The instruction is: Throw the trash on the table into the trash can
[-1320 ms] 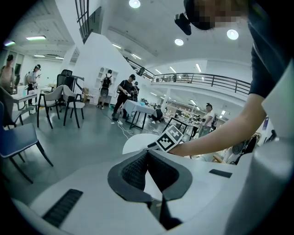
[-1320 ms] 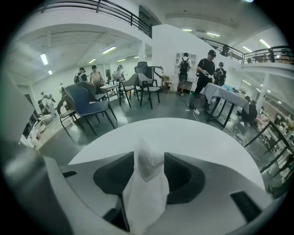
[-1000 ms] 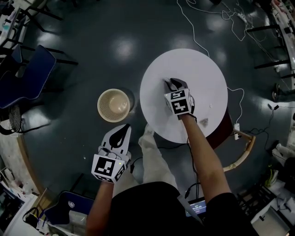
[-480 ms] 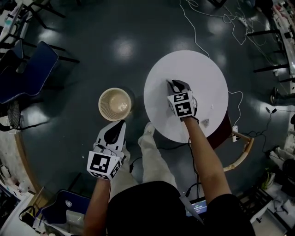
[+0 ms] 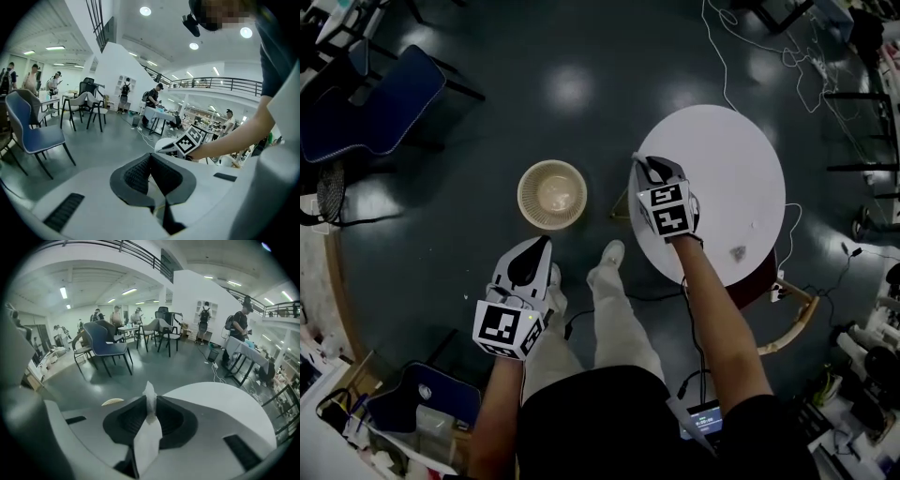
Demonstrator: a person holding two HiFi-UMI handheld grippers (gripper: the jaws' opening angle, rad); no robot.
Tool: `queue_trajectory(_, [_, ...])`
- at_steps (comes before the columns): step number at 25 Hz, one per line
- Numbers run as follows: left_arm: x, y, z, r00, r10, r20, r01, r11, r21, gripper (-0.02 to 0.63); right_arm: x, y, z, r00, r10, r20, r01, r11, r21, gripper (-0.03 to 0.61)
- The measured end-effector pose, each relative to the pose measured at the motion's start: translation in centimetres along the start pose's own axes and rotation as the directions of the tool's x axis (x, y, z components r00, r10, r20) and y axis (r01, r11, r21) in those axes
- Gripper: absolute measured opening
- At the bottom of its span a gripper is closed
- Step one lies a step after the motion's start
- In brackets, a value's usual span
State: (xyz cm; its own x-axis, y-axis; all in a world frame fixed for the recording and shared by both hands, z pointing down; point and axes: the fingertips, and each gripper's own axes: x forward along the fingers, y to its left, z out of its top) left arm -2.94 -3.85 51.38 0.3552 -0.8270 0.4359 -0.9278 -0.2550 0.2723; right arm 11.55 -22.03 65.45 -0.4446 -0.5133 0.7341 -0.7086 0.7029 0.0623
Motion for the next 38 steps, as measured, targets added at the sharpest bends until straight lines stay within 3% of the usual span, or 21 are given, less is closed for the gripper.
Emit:
queue_trajectory(9, [-4.8,5.6,-2.1,0.997,0.071,0.015,-0.069,0.996,-0.064,0.008,3.5,10.0,3.6,0.996,0.093,0.001,-0.092,0.992,-0.083,0.074])
queue_trajectory(15, [-7.1,9.4,-4.6,0.994,0.111,-0.007,-0.112,0.990,-0.083,0.008,6.3,16.0,3.7,0.989,0.145,-0.022,-0.146,0.987,-0.071,0.074])
queue_trajectory(28, [-1.8,14.1,-14.6,0.992,0.099,-0.077,-0.109,0.984,-0.139,0.008,17.0,22.5,-5.1,0.969,0.213,-0.127,-0.222,0.973,-0.061,0.074])
queue_trajectory(38, [1.4,20.4,-21.5,0.984,0.150,-0.097,-0.160,0.982,-0.105,0.008,25.0,25.5,-11.2,0.957,0.232,-0.173,-0.248,0.966,-0.075,0.074])
